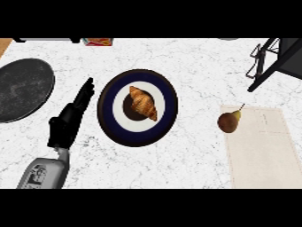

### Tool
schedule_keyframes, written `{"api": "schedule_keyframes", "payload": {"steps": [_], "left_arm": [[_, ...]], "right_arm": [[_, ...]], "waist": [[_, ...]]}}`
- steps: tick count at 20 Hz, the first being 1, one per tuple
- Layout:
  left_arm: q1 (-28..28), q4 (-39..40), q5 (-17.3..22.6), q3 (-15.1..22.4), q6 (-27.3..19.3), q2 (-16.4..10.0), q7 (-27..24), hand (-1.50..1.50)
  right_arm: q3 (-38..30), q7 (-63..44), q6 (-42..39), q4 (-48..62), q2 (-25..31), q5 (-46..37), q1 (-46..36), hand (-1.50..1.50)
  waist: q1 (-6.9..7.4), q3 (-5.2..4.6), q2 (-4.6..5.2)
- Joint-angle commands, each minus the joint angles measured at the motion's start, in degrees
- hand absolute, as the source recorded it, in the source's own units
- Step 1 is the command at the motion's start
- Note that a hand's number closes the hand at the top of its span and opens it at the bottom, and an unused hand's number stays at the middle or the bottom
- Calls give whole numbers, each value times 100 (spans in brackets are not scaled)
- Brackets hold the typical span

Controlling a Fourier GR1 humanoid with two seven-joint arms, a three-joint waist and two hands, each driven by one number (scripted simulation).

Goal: Pick the sweet potato from the placemat and place it in the tiered shelf

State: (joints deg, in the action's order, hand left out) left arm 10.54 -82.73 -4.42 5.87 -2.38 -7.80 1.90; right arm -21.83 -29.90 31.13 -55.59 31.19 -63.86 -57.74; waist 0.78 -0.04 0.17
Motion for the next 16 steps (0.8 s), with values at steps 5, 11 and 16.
{"api": "schedule_keyframes", "payload": {"steps": [5,11,16], "left_arm": [[271,246,128,-360,257,-195,-33,0],[98,184,-143,-72,-53,128,-45,0],[328,257,-179,-94,-53,230,121,0]], "right_arm": [[-293,853,732,975,238,630,-50,150],[-303,-700,436,1409,870,-486,41,-150],[-346,-498,742,1471,888,-212,46,-150]], "waist": [[-10,5,13],[-39,2,8],[-25,5,8]]}}
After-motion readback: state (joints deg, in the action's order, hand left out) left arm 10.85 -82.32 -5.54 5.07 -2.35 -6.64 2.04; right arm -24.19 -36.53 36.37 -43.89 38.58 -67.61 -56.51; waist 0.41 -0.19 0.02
